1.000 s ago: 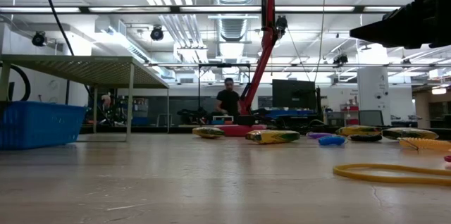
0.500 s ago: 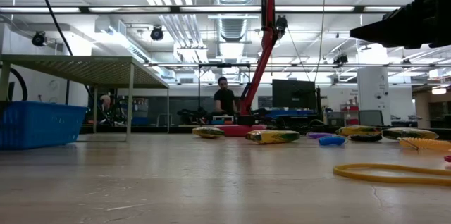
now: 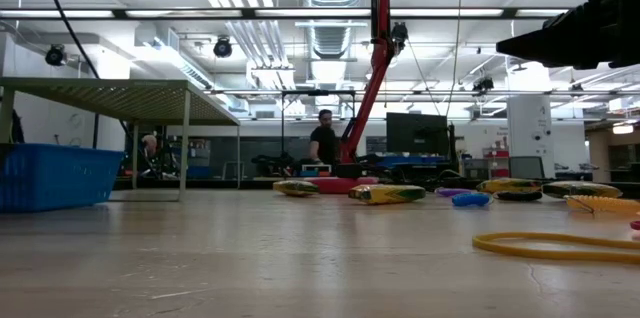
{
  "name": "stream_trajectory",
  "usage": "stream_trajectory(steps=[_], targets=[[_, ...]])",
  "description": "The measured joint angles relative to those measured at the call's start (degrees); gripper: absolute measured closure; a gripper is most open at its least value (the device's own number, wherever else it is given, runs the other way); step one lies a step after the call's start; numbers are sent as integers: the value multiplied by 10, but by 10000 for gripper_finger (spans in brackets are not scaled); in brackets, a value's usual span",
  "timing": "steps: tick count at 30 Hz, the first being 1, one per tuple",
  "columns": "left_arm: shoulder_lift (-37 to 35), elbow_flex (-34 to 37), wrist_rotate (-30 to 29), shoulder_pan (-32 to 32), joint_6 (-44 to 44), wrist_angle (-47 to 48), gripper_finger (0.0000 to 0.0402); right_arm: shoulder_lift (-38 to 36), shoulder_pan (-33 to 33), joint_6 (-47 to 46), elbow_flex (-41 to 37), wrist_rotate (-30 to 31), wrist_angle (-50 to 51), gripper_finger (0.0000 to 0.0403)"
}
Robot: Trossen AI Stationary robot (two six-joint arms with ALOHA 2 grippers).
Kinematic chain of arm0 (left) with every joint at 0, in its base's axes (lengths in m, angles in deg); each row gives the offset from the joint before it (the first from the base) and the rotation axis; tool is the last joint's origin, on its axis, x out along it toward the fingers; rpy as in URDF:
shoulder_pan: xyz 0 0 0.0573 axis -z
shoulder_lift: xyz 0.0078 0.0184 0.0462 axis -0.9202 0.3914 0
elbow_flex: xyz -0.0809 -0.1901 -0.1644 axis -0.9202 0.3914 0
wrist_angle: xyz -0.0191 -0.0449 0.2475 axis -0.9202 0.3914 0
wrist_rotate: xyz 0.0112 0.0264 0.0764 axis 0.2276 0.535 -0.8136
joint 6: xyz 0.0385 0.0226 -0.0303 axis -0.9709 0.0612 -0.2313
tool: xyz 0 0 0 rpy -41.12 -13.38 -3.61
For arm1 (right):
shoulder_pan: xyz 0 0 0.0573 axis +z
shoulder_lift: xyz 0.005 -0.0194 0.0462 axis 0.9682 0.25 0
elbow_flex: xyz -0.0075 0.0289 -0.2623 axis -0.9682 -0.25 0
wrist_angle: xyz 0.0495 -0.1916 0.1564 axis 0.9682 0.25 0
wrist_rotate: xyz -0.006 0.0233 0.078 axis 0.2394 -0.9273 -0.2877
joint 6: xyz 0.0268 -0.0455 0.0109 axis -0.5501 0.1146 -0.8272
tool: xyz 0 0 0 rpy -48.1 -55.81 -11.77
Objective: Pick & Place Office Desk Supplies
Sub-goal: Put the yellow rubber band into the yellow bin
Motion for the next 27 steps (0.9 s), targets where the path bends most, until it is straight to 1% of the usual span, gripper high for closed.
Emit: stream_trajectory(steps=[3,5,11,13,18,27], targets=[[-21,0,26,-34,-7,3,266,0,0,0,0,0,0,394],[-41,0,36,-44,-8,25,266,0,0,0,0,0,0,394],[-106,0,38,-51,-15,132,266,0,0,0,0,0,0,394],[-124,0,38,-51,-11,154,266,0,0,0,0,0,0,394],[-155,5,38,-51,17,162,266,0,0,0,0,0,0,394],[-161,8,29,-51,4,163,266,0,0,2,0,0,1,394]])
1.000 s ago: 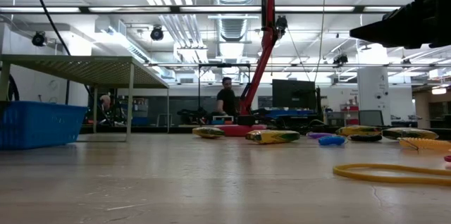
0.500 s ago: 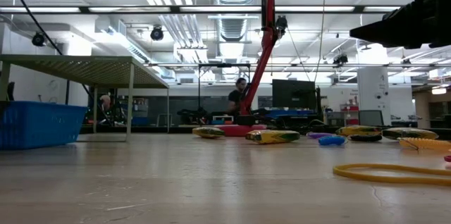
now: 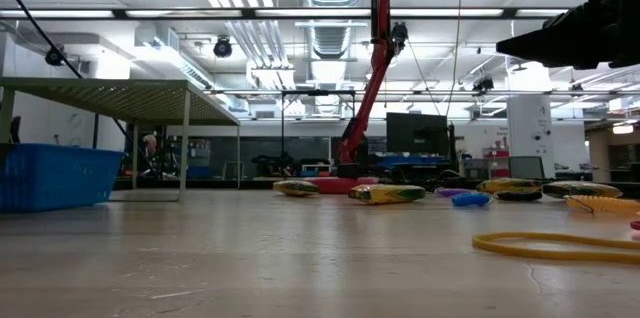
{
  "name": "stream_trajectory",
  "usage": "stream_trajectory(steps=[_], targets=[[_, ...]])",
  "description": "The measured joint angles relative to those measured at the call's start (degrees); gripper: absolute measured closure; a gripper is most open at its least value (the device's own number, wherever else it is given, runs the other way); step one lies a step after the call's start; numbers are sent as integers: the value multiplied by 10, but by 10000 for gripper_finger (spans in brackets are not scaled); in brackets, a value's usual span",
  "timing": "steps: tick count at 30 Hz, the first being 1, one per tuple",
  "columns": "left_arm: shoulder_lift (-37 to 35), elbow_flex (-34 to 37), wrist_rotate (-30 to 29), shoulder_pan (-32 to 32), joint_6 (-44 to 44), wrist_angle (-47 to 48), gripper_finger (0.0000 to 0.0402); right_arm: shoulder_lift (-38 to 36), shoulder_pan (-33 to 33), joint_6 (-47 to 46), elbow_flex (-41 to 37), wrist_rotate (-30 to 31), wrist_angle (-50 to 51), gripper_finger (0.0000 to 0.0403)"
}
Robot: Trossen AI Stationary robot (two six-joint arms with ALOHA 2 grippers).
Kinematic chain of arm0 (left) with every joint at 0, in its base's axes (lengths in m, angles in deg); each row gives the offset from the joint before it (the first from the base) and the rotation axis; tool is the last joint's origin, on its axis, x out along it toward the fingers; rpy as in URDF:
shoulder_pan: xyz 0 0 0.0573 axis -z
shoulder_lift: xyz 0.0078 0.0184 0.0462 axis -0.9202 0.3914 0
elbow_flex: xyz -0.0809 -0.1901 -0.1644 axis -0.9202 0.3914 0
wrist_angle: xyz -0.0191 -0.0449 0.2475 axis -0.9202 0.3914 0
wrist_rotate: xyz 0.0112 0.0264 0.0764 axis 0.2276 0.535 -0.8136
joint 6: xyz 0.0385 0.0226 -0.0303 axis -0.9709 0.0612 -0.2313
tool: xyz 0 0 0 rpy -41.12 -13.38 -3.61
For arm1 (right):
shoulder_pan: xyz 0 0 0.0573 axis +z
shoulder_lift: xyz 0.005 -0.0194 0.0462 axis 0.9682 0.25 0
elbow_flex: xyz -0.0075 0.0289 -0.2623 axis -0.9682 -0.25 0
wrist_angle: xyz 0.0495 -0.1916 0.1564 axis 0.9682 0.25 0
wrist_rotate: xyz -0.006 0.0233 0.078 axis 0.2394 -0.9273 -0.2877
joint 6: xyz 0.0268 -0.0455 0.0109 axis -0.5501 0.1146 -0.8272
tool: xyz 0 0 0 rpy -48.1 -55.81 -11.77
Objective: Pick & Place Office Desk Supplies
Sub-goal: Put the yellow rubber band into the yellow bin
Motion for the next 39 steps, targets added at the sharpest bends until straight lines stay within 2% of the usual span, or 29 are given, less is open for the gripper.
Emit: stream_trajectory(steps=[6,29,33,36,39], targets=[[0,0,-4,0,0,6,266,0,0,28,0,0,3,394],[1,0,-4,0,0,37,266,0,0,28,0,0,4,394],[1,0,-4,0,0,37,266,0,0,75,1,-2,-31,394],[1,0,-4,0,0,37,266,0,0,82,31,-22,-16,394],[1,0,-4,0,0,37,266,2,0,87,96,-30,60,394]])
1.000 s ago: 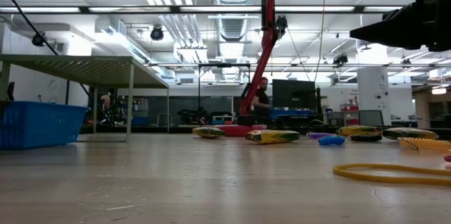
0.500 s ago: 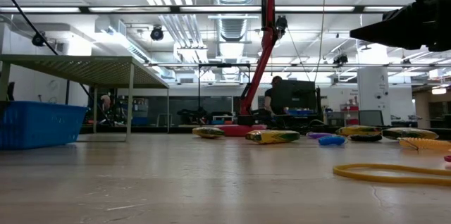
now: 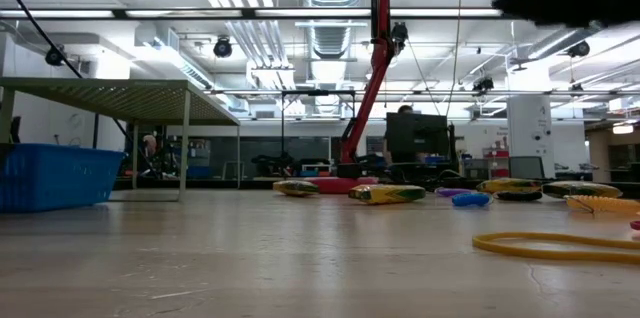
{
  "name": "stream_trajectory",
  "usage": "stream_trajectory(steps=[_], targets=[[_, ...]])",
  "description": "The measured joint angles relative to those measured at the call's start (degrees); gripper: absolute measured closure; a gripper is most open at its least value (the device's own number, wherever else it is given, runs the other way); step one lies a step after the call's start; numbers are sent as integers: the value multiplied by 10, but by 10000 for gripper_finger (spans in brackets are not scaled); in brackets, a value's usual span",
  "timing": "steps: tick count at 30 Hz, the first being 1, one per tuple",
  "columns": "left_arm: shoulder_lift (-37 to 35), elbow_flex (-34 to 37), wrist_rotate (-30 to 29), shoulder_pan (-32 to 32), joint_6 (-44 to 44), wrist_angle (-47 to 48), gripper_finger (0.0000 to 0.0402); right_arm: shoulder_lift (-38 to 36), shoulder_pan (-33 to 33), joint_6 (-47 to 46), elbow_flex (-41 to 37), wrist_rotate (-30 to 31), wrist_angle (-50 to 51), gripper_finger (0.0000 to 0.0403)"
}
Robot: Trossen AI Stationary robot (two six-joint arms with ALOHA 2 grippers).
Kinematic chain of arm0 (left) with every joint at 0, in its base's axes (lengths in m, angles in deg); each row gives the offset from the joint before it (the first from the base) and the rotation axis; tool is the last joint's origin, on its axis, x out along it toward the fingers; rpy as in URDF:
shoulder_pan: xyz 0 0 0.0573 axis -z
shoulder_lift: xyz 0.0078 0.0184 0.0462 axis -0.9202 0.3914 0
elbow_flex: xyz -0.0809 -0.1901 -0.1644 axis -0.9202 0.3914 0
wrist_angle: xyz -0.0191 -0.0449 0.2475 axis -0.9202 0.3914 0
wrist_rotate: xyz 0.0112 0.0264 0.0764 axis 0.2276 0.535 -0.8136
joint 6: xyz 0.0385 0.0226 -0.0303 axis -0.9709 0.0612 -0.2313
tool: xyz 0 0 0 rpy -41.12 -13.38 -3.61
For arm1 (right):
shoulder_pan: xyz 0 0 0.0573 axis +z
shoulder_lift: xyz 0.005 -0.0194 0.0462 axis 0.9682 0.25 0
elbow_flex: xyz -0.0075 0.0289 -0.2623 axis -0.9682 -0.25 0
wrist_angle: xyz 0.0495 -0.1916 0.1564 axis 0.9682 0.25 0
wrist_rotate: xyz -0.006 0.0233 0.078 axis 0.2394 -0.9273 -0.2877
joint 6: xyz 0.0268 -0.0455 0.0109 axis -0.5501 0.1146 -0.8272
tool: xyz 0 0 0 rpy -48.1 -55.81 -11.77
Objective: Pick & Place Office Desk Supplies
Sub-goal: Put the yellow rubber band into the yellow bin
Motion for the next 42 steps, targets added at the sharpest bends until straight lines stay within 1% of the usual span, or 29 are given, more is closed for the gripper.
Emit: stream_trajectory(steps=[2,4,6,7,10,12,14,16,20,24,27,30,32,36,40,42], targets=[[0,0,0,0,-1,0,266,5,0,-29,60,0,67,394],[0,0,0,0,-1,0,266,20,0,-97,123,-7,141,394],[0,0,0,0,-1,0,266,40,0,-173,186,-35,233,394],[0,0,0,0,-1,0,266,53,0,-200,216,-64,282,394],[0,0,0,0,-1,0,266,105,0,-245,294,-181,421,394],[0,0,0,0,-1,0,266,146,0,-311,336,-226,470,394],[0,0,0,0,-1,0,266,188,0,-389,372,-224,491,394],[0,0,0,0,-1,0,266,236,0,-443,404,-220,504,394],[0,0,0,0,-1,0,266,342,0,-494,458,-221,515,394],[0,0,0,0,-1,0,266,431,0,-538,526,-221,514,394],[0,0,0,0,0,0,266,494,0,-566,580,-221,547,394],[0,0,0,0,0,0,266,550,0,-614,631,-220,617,394],[0,0,0,0,0,0,266,587,0,-675,661,-220,685,394],[0,0,0,0,0,0,266,649,0,-829,705,-217,801,394],[0,0,0,0,0,0,266,698,3,-958,726,-221,820,394],[0,0,0,0,0,0,266,718,4,-990,735,-245,823,394]])
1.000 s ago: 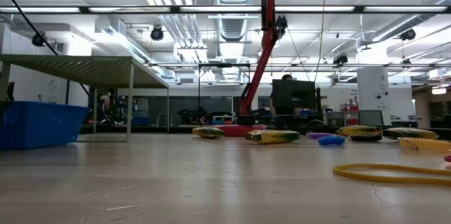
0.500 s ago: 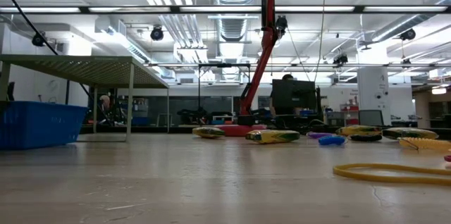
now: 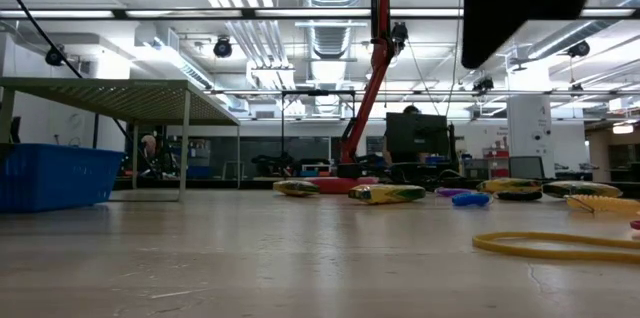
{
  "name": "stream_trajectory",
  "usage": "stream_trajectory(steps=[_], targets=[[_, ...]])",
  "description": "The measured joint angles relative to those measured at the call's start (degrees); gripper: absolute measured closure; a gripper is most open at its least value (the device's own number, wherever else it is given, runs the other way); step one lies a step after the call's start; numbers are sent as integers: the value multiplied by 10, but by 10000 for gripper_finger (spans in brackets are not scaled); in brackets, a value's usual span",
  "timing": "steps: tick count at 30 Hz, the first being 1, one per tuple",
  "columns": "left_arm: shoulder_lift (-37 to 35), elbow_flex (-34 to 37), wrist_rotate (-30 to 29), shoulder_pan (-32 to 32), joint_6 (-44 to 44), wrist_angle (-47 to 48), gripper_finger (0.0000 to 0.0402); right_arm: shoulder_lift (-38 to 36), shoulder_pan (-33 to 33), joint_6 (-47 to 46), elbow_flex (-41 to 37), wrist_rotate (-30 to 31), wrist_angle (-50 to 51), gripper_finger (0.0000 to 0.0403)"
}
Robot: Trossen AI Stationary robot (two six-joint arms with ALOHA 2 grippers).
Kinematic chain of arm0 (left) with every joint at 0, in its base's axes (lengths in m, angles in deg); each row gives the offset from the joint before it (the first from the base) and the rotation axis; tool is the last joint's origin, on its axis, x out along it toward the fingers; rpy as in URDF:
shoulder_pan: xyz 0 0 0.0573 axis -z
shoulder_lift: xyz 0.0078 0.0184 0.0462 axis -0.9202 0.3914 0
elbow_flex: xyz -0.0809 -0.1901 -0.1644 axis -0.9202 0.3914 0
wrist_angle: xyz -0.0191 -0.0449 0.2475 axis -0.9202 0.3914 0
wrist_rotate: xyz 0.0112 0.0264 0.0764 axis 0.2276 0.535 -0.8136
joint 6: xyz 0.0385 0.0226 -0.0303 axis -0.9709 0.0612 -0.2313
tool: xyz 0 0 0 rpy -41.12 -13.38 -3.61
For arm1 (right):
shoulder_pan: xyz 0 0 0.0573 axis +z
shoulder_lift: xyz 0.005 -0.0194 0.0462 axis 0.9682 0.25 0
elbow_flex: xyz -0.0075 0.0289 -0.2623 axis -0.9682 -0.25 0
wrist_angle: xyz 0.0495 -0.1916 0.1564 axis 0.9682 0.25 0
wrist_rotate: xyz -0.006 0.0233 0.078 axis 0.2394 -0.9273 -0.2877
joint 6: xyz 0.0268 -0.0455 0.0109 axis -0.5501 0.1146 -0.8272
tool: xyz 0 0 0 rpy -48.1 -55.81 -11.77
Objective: Pick & Place Office Desk Supplies
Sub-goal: Put the yellow rubber band into the yellow bin
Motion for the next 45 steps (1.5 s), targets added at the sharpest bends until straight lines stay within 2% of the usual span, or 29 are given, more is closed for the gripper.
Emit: stream_trajectory(steps=[11,19,26,31,40,45], targets=[[0,0,0,0,0,8,266,79,7,13,13,-95,-31,394],[0,0,0,0,0,20,266,130,13,19,40,-106,-32,394],[0,0,0,0,0,22,266,127,15,22,41,-115,-34,387],[0,0,0,0,-1,23,266,123,16,15,41,-111,-34,346],[0,0,0,0,-2,23,266,124,17,15,41,-111,-36,243],[0,0,0,0,-1,23,266,124,17,16,37,-131,-30,205]])
